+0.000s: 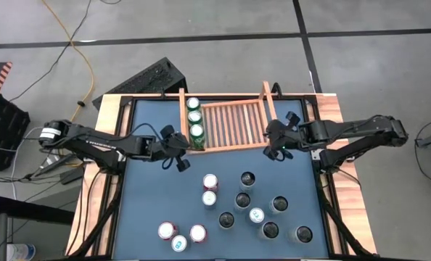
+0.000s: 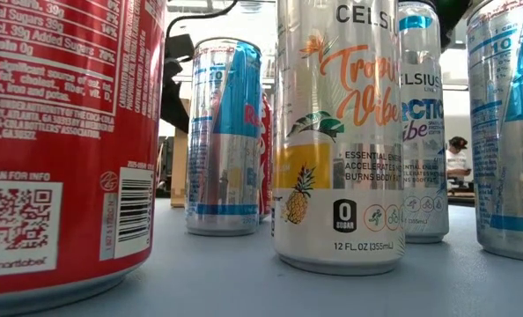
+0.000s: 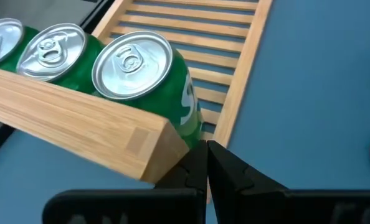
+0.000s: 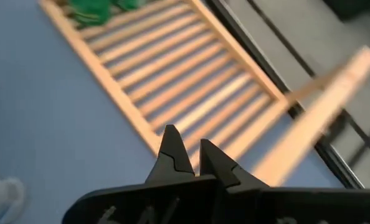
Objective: Place canned beverage on shelf
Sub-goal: Adjust the shelf
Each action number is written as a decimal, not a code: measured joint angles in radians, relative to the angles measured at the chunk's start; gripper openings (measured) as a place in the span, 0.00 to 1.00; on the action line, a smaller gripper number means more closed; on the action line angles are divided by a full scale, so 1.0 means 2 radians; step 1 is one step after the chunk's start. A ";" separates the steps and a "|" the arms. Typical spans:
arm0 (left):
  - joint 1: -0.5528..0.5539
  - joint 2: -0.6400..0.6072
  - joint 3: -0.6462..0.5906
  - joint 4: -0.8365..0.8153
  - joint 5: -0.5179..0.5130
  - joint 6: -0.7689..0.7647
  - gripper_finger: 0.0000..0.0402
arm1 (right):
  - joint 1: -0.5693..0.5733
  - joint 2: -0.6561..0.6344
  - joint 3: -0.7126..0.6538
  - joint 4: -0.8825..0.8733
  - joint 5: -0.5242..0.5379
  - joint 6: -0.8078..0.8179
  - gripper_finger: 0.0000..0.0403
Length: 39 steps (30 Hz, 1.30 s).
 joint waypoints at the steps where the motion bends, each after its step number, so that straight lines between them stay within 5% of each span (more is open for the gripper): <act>1: 0.004 0.000 0.000 0.000 0.000 0.004 0.00 | 0.000 0.000 0.000 -0.008 0.004 0.013 0.00; 13: 0.041 0.000 0.000 0.000 0.006 0.029 0.00 | 0.000 0.029 -0.001 -0.135 -0.001 0.141 0.00; 30: 0.063 0.000 0.000 0.001 0.013 0.044 0.00 | -0.055 0.127 0.000 -0.137 0.018 0.110 0.00; 39: 0.056 -0.025 0.000 0.009 0.034 0.035 0.00 | -0.024 0.099 0.010 -0.138 0.031 0.109 0.00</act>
